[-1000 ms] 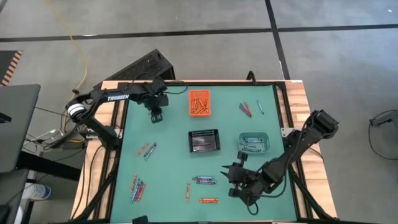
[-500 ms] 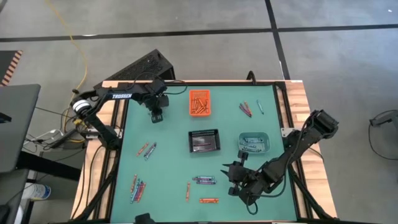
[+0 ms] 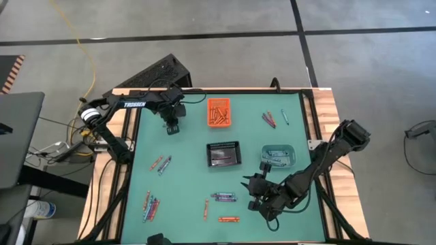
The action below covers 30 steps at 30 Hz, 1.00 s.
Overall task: Sort crayons
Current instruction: Put the blue crayon into the green bin
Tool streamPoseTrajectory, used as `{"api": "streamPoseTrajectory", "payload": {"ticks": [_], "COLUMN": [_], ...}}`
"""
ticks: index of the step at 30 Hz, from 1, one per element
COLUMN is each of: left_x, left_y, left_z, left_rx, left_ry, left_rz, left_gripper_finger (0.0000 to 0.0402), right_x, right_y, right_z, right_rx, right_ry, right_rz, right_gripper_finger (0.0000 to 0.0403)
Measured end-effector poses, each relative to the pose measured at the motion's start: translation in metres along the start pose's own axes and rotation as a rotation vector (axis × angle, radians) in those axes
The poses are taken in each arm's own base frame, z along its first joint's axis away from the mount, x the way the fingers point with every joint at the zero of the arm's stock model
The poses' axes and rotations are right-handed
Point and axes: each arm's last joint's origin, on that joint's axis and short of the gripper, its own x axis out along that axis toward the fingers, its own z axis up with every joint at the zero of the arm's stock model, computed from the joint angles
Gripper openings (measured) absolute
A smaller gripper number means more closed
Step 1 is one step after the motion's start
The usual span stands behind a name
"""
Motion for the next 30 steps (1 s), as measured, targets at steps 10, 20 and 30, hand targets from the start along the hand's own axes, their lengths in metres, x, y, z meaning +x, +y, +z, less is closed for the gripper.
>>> {"api": "streamPoseTrajectory", "payload": {"ticks": [10, 20, 30], "left_x": [-0.024, -0.053, -0.076], "left_y": [-0.006, -0.041, -0.135], "left_z": [0.005, 0.026, 0.078], "left_rx": [-0.087, -0.233, -0.047], "left_ry": [-0.156, -0.353, -0.654], "left_rz": [-0.165, -0.549, -0.596], "left_gripper_finger": [0.0013, 0.0013, 0.0013], "right_x": [0.000, -0.001, -0.002], "right_y": [0.000, 0.002, 0.003], "right_z": [0.000, 0.000, 0.001], "right_rx": [0.004, 0.022, 0.049], "right_ry": [-0.001, -0.005, -0.016], "right_rz": [0.004, 0.012, 0.021], "right_gripper_finger": [0.0102, 0.0102, 0.0102]}}
